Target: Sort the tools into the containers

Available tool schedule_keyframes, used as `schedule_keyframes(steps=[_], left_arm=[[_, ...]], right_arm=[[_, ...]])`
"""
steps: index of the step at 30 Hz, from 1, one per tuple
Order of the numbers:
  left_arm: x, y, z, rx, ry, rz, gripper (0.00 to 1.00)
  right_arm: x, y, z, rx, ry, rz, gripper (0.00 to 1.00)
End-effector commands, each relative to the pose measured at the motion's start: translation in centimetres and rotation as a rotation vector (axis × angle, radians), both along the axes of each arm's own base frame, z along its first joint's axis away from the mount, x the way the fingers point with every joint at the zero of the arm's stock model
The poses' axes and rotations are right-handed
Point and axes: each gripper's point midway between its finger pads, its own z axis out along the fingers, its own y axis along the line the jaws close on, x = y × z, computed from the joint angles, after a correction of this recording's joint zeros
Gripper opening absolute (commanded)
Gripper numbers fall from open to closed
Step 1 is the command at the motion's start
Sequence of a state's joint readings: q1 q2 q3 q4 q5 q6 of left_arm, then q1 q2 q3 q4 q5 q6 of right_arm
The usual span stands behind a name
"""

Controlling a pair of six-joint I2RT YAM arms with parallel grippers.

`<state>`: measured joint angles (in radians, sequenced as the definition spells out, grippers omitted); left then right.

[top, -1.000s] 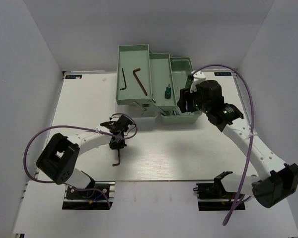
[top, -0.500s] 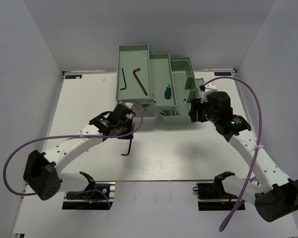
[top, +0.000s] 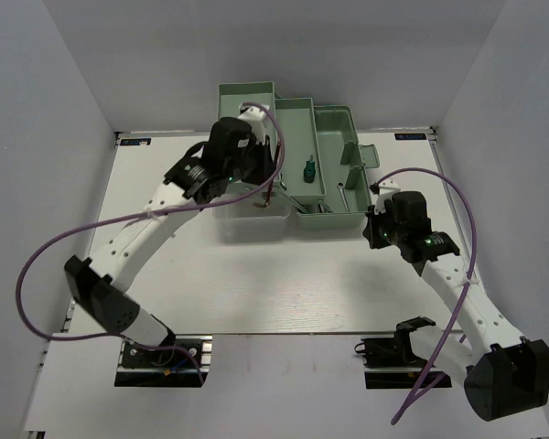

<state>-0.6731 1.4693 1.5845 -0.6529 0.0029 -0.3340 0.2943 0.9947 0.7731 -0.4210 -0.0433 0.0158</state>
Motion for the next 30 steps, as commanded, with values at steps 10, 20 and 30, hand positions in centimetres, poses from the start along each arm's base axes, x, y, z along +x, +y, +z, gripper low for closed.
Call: schedule_keyframes(steps=[10, 20, 30], left_arm=[[13.8, 4.3, 6.9, 0.001, -0.226, 0.350, 0.00], [18.9, 5.8, -1.9, 0.091, -0.048, 0.387, 0.06], [17.5, 6.0, 1.0, 0.015, -0.073, 0.340, 0.82]], right_arm=[[-1.3, 0.6, 0.1, 0.078, -0.057, 0.134, 0.00], [-1.1, 0.0, -0.2, 0.099, -0.043, 0.115, 0.10], [-1.0, -0.4, -0.7, 0.120, -0.017, 0.104, 0.62]])
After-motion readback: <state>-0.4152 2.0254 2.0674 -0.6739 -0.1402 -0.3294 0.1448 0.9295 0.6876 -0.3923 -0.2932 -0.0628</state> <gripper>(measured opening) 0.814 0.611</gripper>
